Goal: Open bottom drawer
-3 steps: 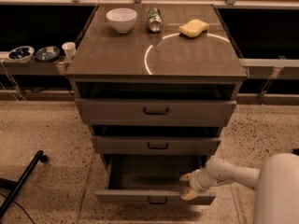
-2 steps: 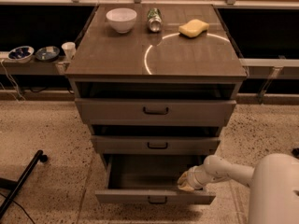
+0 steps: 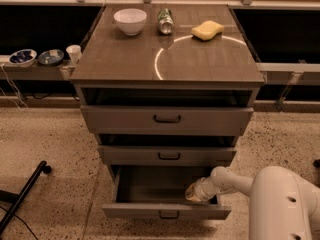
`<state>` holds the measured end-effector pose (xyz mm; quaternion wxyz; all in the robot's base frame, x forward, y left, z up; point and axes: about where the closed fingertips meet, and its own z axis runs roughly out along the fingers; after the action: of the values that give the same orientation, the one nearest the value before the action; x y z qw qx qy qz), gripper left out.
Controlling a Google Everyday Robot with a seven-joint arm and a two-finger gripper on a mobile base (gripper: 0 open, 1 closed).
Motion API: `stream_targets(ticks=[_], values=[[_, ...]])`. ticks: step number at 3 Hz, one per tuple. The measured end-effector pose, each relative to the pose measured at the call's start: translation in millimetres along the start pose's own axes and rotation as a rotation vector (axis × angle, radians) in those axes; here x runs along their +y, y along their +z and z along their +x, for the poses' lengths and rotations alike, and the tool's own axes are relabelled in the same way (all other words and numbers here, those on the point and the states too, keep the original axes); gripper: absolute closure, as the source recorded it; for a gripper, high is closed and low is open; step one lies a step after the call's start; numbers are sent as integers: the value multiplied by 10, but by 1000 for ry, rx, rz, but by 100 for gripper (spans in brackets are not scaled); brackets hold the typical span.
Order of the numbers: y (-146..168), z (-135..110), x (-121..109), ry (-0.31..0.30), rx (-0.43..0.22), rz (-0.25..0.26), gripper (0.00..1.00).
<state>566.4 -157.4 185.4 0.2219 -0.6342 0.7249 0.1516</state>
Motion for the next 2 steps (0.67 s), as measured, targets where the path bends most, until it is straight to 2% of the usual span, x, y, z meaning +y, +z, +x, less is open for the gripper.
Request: stream_targets(ticks=[1,2], values=[[360,82,39,-2,3,-32,100],[694,76,167,-39,-1,-110,100]])
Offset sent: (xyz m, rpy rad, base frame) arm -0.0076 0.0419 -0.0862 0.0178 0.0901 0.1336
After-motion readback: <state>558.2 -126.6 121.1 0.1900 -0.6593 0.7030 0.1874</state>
